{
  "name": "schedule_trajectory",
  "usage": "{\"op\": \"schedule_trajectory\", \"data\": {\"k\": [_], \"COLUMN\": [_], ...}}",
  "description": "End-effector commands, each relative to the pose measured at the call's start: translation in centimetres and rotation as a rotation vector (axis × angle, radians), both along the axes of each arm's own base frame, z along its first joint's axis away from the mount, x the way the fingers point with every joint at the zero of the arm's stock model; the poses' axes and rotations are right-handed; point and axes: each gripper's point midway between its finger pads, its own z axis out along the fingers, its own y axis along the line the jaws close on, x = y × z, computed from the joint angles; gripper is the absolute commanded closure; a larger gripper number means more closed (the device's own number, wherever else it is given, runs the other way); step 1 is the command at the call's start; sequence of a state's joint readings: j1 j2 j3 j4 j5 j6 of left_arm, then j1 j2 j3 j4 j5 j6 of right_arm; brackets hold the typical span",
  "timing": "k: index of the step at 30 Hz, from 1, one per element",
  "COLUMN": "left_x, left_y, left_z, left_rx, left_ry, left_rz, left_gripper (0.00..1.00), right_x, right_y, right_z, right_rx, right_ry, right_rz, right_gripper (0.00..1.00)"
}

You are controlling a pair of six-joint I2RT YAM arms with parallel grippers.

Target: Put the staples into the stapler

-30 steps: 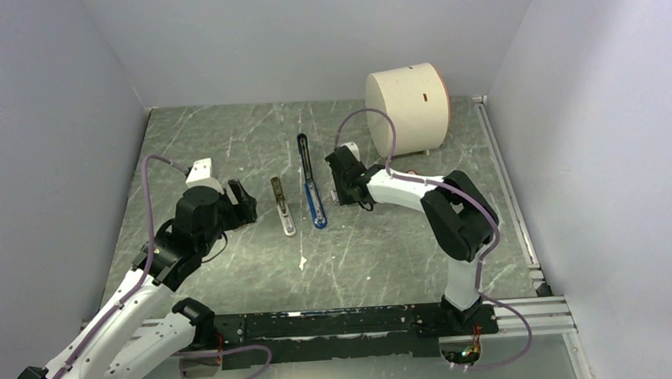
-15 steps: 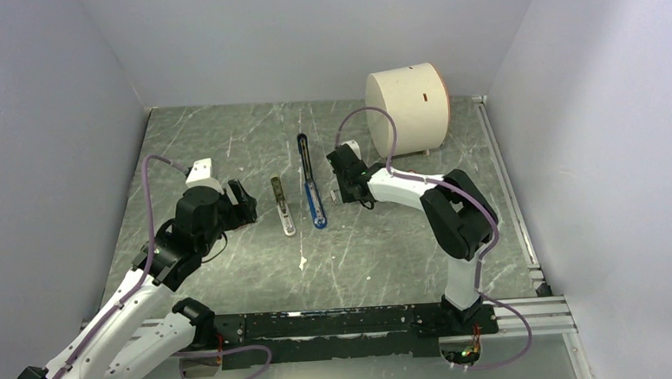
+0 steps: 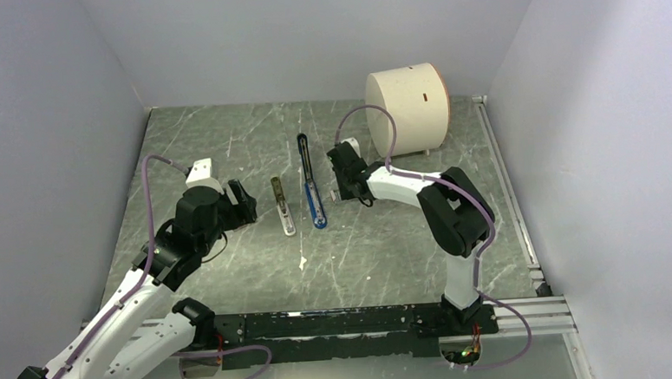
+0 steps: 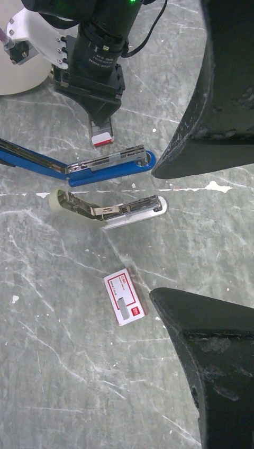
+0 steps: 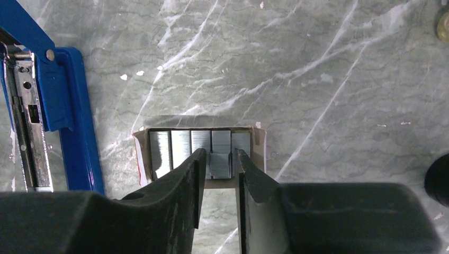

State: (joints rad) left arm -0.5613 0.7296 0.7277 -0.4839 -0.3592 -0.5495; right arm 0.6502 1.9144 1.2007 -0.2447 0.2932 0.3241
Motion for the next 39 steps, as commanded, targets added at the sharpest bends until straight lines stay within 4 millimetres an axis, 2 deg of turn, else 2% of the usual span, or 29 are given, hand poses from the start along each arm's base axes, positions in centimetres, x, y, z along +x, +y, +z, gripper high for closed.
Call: {"op": "schedule_trajectory", "data": {"k": [1,7,17,22,29,33,36,39], "left_x": [0.2,0.2,0.2,0.1,0.1,0.1,0.2,0.2], "left_y": [0.5,0.5,0.5,0.4,0.4,0.3,0.1,0.1], "left_z": [0.6,0.6,0.6,0.6,0.5,0.5,0.4,0.4], "left_rx": [0.005,0.004,-0.001,-0.002,-0.002,-0.009,-0.011,-0.01], "left_ry": [-0.016,-0.016,-0.017,-0.017,-0.014,-0.017,-0.011,-0.01], "left_rz": [0.027,0.026,0.025,0.022,0.021,0.017,0.01,0.01], "left_gripper": [0.2,0.2,0.2,0.2,0.2,0.2,0.2,0.2], "right_x": [0.5,0.2,1.0,0.7,0.3,1.1,2.6,4.3], "right_y": [-0.1,-0.2,0.3,0.5,0.1,0.3,0.6,0.6], "right_z": [-0.9,-0.9,3.2,3.6,2.2,3.1,3.8,3.5], "right_rx": [0.011,0.018,0.079,0.097,0.046,0.06,0.064,0.06], "right_ry": [0.018,0.035,-0.044,-0.043,0.009,-0.017,-0.052,-0.062], "right_rz": [0.005,-0.007,-0.011,-0.006,0.012,0.012,0.004,-0.011], "right_gripper": [0.73,0.8,0.8,0.8,0.65,0.69,0.75,0.77]}}
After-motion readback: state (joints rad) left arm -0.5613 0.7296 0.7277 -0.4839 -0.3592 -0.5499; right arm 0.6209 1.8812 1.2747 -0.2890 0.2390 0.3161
